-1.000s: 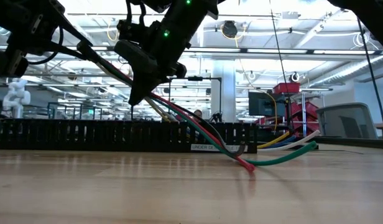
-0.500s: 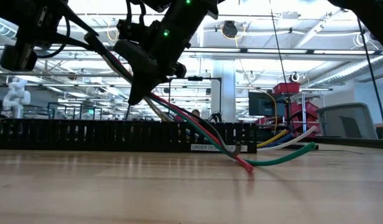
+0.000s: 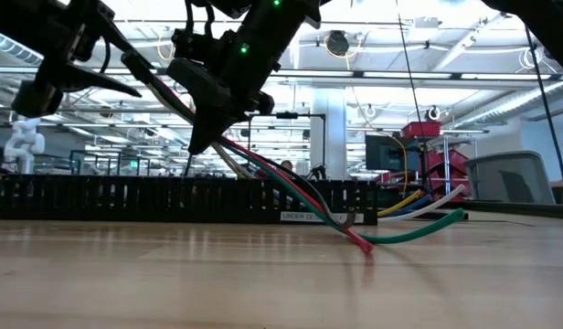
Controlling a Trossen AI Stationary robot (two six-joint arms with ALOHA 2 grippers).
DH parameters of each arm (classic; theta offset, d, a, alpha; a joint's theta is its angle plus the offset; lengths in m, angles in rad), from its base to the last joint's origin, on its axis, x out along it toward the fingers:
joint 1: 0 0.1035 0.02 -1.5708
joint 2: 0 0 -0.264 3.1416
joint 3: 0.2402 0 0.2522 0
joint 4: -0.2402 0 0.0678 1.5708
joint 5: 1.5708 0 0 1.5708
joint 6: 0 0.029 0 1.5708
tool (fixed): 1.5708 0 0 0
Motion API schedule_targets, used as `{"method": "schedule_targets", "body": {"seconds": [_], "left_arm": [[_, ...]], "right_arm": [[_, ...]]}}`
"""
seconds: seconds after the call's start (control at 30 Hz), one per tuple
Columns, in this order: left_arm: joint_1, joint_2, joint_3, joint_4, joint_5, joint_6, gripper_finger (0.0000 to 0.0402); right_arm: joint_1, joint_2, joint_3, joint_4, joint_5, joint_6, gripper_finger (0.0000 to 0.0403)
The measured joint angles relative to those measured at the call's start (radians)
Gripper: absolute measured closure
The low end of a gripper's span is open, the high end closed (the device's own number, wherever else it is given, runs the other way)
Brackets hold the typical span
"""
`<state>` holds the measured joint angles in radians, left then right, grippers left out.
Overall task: Ziptie cables
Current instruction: Put the ziptied cables in the black cable duct
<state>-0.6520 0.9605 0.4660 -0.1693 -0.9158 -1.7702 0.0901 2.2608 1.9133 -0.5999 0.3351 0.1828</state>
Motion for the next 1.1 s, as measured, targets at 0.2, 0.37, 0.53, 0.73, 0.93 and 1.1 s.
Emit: {"method": "schedule_targets", "body": {"seconds": [0.2, 0.37, 0.53, 0.73, 0.93, 1.1], "left_arm": [[0.002, 0.041, 0.0, 0.037, 0.008, -0.001, 0.0249], [-0.017, 0.021, 0.002, 0.024, -0.091, -0.002, 0.0249], [-0.025, 0.011, 0.002, 0.027, -0.154, -0.004, 0.0249], [-0.022, 0.011, 0.002, 0.03, -0.163, -0.004, 0.0249], [0.01, 0.012, 0.002, 0.013, -0.193, -0.003, 0.0249], [0.042, 0.028, 0.002, 0.013, -0.13, -0.004, 0.0249]], "right_arm": [[-0.01, 0.0, 0.0, -0.001, 0.002, 0.041, 0.0348], [-0.013, 0.0, 0.0, -0.001, 0.005, 0.077, 0.0348], [-0.023, 0.0, 0.0, 0.0, 0.027, 0.123, 0.0348], [-0.04, 0.0, 0.0, 0.008, 0.03, 0.141, 0.0348], [-0.043, 0.0, 0.0, 0.021, 0.029, 0.141, 0.0348], [-0.043, 0.0, 0.0, 0.022, 0.029, 0.139, 0.0348]]}}
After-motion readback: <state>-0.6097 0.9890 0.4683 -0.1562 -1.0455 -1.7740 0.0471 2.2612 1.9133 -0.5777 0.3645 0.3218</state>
